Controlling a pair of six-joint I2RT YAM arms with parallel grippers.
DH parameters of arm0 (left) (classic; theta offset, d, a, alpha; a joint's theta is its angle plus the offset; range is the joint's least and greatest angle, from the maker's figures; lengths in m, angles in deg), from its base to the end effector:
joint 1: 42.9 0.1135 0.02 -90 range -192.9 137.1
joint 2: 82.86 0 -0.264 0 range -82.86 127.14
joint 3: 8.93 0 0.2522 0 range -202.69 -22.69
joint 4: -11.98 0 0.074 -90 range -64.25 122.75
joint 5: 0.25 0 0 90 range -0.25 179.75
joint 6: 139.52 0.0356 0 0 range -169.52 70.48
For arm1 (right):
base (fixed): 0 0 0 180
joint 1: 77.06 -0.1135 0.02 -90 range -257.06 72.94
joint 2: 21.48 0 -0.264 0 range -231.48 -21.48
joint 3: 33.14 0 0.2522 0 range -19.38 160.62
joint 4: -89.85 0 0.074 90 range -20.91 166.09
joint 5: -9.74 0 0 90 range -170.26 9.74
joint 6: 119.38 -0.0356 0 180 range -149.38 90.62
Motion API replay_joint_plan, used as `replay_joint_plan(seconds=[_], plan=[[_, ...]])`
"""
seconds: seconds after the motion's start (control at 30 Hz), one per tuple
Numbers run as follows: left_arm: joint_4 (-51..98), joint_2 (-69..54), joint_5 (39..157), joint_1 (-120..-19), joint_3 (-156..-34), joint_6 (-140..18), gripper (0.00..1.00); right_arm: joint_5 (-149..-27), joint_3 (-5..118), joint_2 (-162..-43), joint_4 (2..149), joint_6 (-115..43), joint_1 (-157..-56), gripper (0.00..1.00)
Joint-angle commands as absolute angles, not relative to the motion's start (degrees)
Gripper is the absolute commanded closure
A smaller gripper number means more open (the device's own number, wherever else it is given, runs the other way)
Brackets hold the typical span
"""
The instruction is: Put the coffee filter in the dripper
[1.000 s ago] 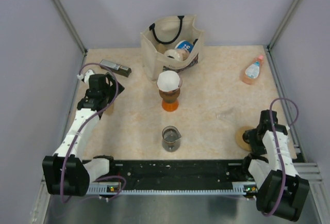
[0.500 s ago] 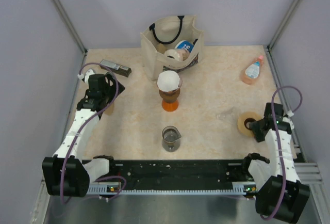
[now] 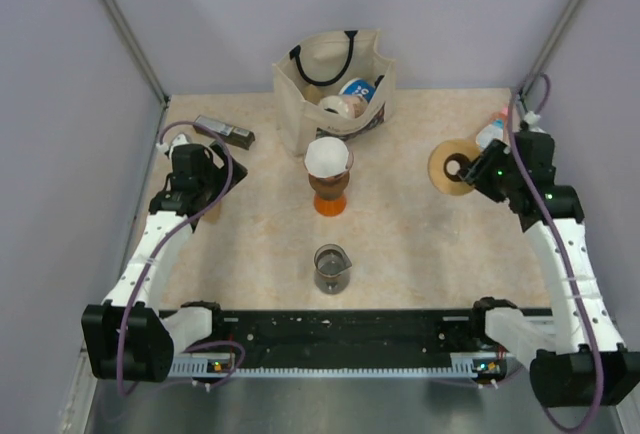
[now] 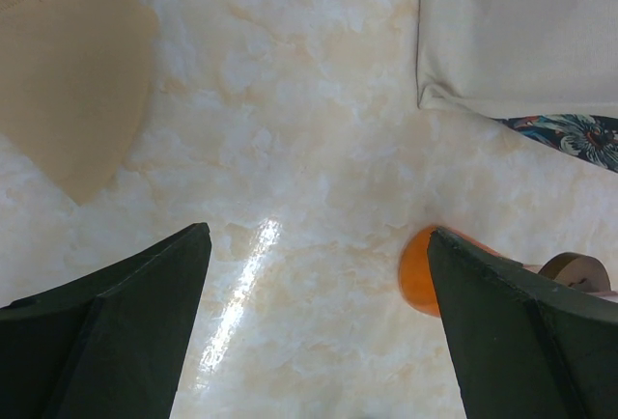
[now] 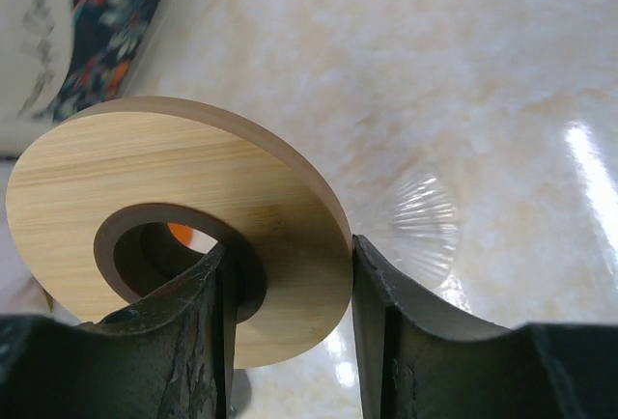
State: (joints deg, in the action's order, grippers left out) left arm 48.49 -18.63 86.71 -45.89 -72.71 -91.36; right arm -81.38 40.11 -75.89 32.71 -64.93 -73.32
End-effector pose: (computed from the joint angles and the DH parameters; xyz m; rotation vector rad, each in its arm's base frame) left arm 0.2447 -0.0109 0.2834 -0.7730 2.1029 -0.3713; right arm 0.1907 -0.0118 0.3417 0.7493 2.1309 0.3211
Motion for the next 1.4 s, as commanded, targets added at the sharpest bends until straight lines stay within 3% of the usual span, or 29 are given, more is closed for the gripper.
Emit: replay_joint_plan(seconds=[0.0, 0.2, 0.33, 0.67, 1.0, 1.37], plan=[[48.68, -20.54, 89.23, -45.63, -73.76, -90.38, 0.01, -82.97, 48.55, -79.83, 30.92, -58.13, -84.34, 0.95], [51.67, -21.42, 89.40, -45.71, -73.23, -90.04, 0.01, -82.02, 52.77, -87.65, 27.14, -53.39, -99.18, 0.96], [52.46, -23.87, 89.49, -45.71, -71.92, -89.60, 0.01, -74.03, 56.73, -93.97, 23.27, -50.05, -112.28, 0.96], [52.12, -27.13, 91.68, -45.89, -68.84, -87.66, 0.01, -85.87, 59.55, -101.98, 23.44, -44.07, -125.65, 0.94], [50.88, -27.04, 93.62, -45.80, -68.04, -86.17, 0.01, -99.32, 64.20, -108.31, 21.69, -41.60, -129.80, 0.92], [50.97, -26.96, 93.89, -45.80, -67.43, -85.99, 0.01, -95.20, 66.67, -114.29, 17.82, -42.57, -129.89, 0.89]])
